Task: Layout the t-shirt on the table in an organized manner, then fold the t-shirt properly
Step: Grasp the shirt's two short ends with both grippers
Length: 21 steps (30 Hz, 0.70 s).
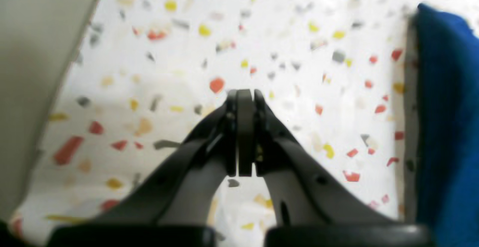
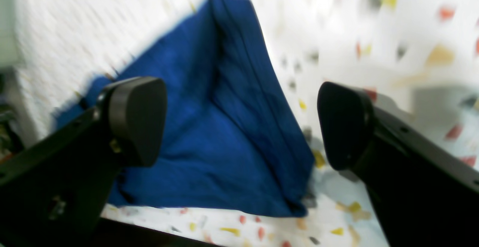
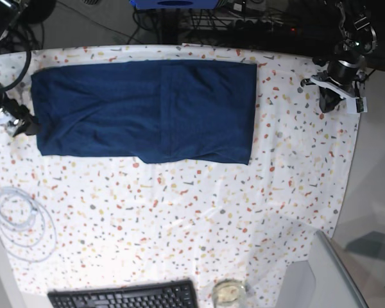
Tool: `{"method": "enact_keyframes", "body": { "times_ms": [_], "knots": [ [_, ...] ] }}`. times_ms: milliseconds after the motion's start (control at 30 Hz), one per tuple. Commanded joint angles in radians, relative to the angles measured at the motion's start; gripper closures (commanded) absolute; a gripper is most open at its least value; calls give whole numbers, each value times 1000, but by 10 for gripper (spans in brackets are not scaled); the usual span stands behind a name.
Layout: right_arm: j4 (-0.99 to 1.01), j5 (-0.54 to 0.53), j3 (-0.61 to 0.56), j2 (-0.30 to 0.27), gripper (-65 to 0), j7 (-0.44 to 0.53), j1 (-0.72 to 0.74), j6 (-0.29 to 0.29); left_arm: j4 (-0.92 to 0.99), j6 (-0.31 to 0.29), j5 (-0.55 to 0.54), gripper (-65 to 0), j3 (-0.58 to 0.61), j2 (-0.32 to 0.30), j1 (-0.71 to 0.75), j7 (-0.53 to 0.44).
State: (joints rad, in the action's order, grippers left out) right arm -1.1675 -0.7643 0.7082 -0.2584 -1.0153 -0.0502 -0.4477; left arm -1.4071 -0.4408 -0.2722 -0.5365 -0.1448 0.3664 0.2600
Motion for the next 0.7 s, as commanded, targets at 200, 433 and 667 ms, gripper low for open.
{"method": "enact_keyframes", "body": {
  "times_ms": [200, 433, 667],
  "knots": [
    [90, 29, -94, -61, -599, 65, 34, -193, 35, 6, 195, 0, 143, 17, -51, -144],
    [106, 32, -101, -42, -599, 36, 5, -250, 84, 6, 219, 0, 151, 44, -117, -141],
    [100, 25, -207, -34, -597, 34, 2, -250, 119, 6, 221, 0, 273, 43, -152, -144]
  ]
}}
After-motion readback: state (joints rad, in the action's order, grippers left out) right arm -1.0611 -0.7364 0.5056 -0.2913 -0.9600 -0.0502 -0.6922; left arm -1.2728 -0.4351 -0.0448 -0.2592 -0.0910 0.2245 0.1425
